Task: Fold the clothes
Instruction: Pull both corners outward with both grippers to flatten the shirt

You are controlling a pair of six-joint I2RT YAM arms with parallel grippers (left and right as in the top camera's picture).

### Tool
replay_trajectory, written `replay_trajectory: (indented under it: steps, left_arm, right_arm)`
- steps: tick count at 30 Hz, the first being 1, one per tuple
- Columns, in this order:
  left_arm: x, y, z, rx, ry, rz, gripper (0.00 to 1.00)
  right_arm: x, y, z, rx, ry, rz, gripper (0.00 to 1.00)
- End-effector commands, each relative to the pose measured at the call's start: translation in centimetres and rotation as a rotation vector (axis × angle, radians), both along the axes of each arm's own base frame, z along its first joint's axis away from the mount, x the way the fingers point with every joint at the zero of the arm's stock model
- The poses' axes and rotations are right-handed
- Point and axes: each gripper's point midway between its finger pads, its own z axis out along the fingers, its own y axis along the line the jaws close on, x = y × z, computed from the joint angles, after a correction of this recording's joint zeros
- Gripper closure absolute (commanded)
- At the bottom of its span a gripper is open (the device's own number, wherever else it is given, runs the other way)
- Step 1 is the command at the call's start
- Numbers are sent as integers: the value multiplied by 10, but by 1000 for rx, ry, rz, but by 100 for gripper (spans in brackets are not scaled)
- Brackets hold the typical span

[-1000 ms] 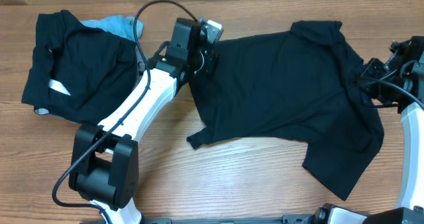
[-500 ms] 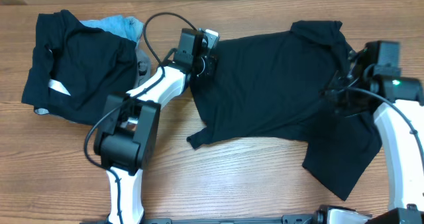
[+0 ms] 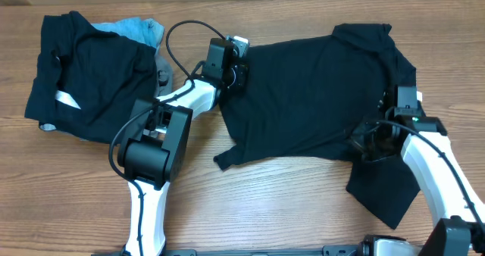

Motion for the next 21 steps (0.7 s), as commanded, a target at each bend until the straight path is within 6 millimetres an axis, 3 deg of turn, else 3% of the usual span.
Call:
replay_trajectory:
  steps: [1,8,17,21]
  left_arm:
    - [5,3,-4,3,-4,29,96]
    - [4,9,-29,30,20,49,96]
    - [11,12,-26,43,-17,71,96]
    - [10,14,-27,54,-12,66,96]
  right_arm:
    - [-6,-1,-16,-4,0,-23,96]
    - [-15,-12,-43,-74,-9,-40,96]
    - [-3,-9,-57,-72,-107,-24,96]
    - [-12,-8,-85,-66,-13,-19,96]
